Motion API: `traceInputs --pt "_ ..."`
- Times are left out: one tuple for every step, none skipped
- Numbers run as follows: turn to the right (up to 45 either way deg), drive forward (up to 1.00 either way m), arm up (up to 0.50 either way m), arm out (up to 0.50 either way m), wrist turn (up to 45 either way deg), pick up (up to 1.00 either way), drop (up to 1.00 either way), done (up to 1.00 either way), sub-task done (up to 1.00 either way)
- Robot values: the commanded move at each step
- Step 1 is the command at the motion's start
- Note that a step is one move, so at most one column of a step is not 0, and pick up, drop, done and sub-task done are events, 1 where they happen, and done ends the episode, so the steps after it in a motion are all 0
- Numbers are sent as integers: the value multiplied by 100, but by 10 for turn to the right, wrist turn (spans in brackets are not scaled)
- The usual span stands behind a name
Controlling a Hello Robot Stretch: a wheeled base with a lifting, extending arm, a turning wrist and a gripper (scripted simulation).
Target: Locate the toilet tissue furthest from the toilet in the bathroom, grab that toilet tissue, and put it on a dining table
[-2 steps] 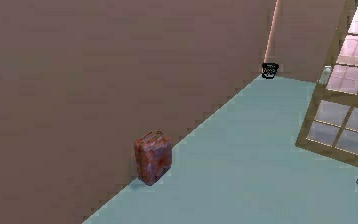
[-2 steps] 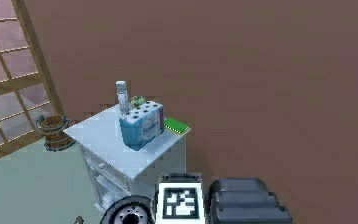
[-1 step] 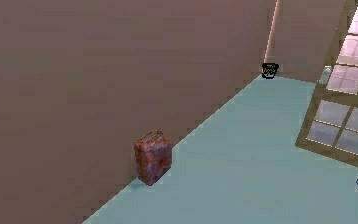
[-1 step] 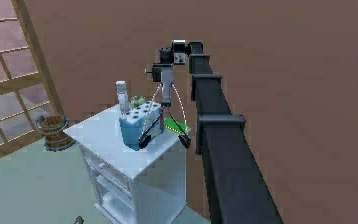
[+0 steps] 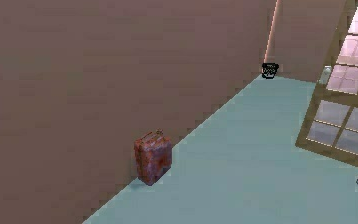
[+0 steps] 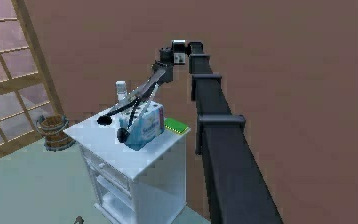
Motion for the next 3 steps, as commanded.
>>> traceInputs --pt "0 0 0 0 450 0 0 0 0" --pt "0 0 0 0 330 0 0 0 0" --pt "0 0 -28 0 0 0 0 0 0"
